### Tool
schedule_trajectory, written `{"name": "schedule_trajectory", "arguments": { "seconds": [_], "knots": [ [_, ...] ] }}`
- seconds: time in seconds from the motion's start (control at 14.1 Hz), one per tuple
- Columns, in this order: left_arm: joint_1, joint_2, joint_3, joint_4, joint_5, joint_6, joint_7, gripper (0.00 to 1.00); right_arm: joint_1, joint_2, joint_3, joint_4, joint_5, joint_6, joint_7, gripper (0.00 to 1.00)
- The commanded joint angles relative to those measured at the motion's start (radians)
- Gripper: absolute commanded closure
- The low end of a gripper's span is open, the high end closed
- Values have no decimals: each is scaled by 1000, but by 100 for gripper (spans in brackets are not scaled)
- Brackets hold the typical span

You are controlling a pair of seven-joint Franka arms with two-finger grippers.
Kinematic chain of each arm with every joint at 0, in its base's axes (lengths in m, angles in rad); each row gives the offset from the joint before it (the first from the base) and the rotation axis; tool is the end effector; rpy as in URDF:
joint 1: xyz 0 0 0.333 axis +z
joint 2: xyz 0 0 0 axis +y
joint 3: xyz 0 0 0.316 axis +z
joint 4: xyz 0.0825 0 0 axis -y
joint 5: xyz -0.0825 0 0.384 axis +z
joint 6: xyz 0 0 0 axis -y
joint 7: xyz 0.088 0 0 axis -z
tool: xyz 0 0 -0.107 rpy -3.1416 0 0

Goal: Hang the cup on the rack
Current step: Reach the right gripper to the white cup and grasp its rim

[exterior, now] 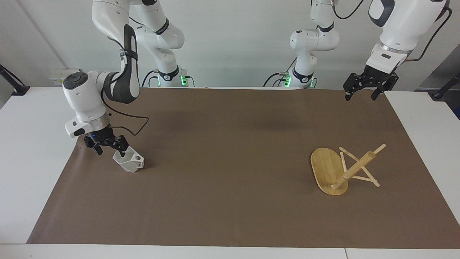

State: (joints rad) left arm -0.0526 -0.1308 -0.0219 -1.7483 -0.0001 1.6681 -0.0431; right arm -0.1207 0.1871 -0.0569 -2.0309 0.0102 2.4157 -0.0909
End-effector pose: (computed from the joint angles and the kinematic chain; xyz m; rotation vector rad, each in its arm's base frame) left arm 0.5198 -0.0395 0.6191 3.1400 -0.0491 0.0795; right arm 0.5939 -0.1055 0.3750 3.0940 -0.1418 0.3043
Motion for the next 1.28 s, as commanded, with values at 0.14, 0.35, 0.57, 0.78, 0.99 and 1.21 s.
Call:
{"name": "schedule_trajectory", "arguments": {
  "seconds": [0.14,0.35,0.57,0.78,0.99,1.21],
  "knots": [
    [11,-26,-4,-28,-12,7,8,0,-5,12,-1,-18,-15,36,28,0],
    [11,-26,-4,-28,-12,7,8,0,-5,11,0,-23,-9,37,30,0],
    [11,-26,-4,-28,-12,5,8,0,-5,11,0,-25,-6,34,48,0],
    [11,-27,-4,-28,-12,-13,6,0,-5,9,0,-26,-6,28,49,10],
    [11,-27,-4,-30,-12,-5,6,0,-5,8,0,-26,-6,23,49,38],
    [11,-27,-4,-28,-12,-1,5,0,-5,8,0,-26,-4,22,49,61]
  ]
}}
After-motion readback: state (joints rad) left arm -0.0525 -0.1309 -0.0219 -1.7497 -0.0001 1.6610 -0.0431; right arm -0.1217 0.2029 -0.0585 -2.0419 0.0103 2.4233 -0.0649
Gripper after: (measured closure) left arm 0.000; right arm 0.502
